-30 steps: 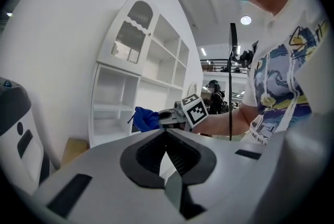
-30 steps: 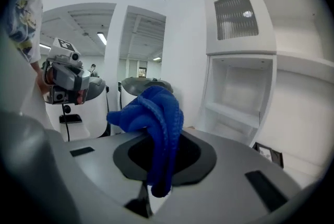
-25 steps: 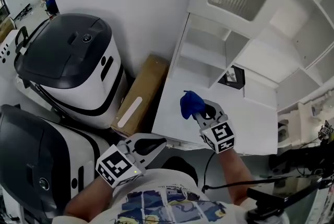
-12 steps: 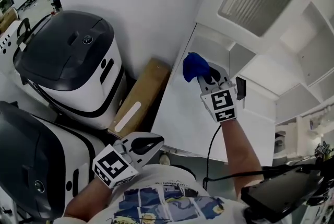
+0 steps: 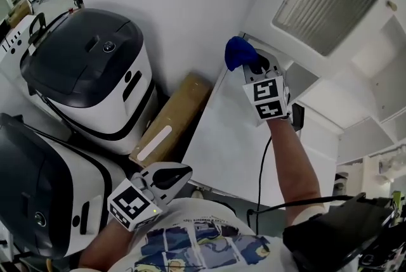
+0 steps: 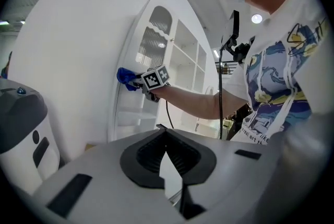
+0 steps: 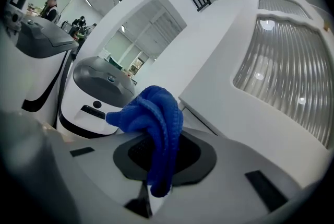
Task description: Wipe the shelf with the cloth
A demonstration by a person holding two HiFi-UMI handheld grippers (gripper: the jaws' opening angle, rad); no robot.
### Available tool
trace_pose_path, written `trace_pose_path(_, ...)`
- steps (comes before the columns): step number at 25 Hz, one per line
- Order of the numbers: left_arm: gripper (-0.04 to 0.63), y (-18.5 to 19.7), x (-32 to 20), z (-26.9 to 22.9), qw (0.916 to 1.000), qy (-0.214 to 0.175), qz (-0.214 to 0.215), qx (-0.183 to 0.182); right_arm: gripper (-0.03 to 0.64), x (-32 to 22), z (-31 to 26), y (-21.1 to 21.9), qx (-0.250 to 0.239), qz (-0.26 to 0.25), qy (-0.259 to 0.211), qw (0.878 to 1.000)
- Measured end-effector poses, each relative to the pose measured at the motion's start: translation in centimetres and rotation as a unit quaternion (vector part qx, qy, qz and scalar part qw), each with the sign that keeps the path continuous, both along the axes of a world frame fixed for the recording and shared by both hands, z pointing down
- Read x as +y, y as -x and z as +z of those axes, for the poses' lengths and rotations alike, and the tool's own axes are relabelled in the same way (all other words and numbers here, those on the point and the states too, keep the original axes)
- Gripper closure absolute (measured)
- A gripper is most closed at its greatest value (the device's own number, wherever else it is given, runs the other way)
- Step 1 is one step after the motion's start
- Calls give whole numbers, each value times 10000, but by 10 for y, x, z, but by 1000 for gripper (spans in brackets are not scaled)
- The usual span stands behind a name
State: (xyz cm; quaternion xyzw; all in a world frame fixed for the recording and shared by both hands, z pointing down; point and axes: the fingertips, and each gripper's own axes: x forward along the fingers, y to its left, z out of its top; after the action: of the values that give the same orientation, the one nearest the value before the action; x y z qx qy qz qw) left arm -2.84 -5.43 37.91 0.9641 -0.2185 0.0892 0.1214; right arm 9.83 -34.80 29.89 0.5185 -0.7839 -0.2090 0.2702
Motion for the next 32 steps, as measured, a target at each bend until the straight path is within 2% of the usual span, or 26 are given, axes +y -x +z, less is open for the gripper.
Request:
trace_pose_path(8, 583, 6, -14, 1, 9995, -22, -321, -48, 551, -17, -7, -6, 151, 112, -292, 9994)
trace_pose_path(11, 583, 8, -20, 2, 9992, -2, -400, -54, 551, -16, 4, -5, 219, 125, -256, 9994)
trace_pose_path(19, 584, 1, -27, 3, 9993, 36, -369, -82, 551, -17, 42, -3, 287, 102, 60, 9995)
trace_pose_path(32, 584, 8, -24, 11, 9985, 191, -493, -146, 551, -18, 135, -1, 345, 217, 998, 9942)
